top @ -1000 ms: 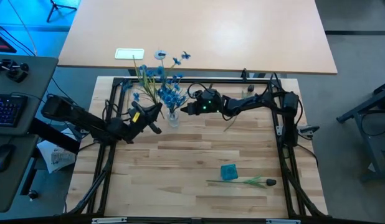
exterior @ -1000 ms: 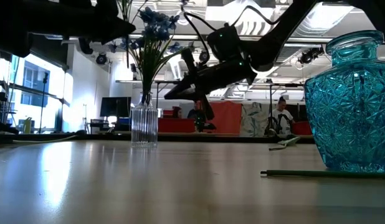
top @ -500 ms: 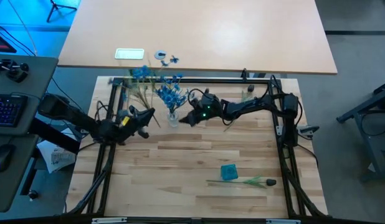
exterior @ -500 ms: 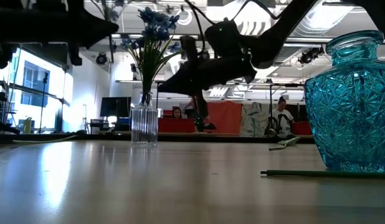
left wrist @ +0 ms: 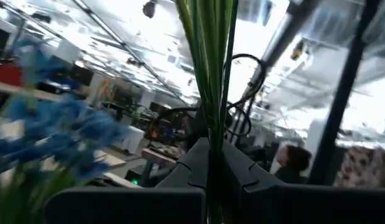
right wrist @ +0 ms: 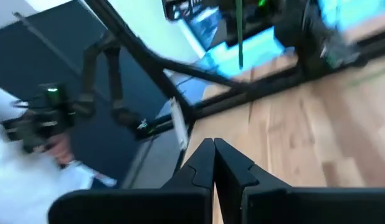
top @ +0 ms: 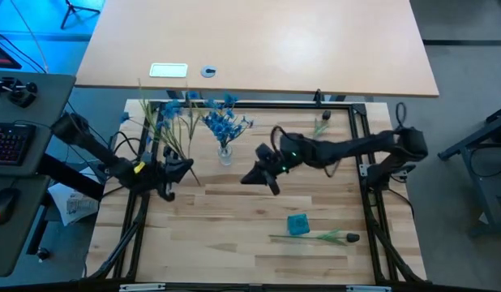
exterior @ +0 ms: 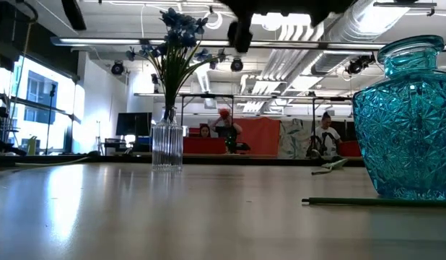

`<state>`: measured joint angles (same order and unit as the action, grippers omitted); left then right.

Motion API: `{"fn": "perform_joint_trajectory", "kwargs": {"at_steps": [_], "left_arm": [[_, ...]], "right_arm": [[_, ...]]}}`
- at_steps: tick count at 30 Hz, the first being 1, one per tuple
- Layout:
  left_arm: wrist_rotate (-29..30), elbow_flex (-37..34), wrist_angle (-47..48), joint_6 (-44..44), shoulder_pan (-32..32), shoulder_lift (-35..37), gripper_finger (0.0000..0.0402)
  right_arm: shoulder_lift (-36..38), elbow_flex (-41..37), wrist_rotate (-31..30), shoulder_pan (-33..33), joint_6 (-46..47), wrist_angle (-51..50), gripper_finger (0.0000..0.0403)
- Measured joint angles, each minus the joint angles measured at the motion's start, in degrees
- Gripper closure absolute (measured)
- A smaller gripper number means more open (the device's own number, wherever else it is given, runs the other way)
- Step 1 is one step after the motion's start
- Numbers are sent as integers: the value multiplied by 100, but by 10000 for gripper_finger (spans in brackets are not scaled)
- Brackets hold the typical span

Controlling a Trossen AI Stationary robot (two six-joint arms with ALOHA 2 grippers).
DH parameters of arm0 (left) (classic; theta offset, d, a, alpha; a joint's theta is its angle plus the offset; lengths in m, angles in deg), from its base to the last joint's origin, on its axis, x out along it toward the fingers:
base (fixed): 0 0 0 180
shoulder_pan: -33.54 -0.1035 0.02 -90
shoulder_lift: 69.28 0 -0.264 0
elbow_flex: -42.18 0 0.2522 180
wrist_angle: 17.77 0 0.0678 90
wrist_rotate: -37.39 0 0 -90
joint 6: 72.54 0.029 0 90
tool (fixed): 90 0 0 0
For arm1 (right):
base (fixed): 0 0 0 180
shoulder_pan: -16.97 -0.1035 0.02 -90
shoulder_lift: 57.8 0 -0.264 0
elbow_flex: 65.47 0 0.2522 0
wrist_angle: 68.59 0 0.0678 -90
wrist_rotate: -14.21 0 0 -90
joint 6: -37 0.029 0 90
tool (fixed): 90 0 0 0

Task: Sort flowers into vase by color
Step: Put the light blue flowers into the transparent vase

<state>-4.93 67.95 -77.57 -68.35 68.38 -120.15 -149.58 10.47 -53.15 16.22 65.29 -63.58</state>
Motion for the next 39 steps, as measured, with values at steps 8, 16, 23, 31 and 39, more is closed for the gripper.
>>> {"fn": "perform_joint_trajectory", "kwargs": {"at_steps": [8,16,23,31,39], "left_arm": [[-1098,1322,2494,-213,-423,-13,402],[-1854,2205,3632,-388,-1071,-63,402],[-1854,2846,3624,-425,-1205,-763,402],[-1938,3507,3607,400,-1279,-1486,401],[-2526,3537,3592,-60,-1480,-1485,402]], "right_arm": [[187,16,-1874,-685,-137,666,403],[187,849,-2106,-771,-1088,-55,389],[189,1403,-2290,-743,-1626,-319,301],[185,1471,-2582,-902,-1553,-479,190],[-75,1471,-2858,-975,-1532,-221,184]]}}
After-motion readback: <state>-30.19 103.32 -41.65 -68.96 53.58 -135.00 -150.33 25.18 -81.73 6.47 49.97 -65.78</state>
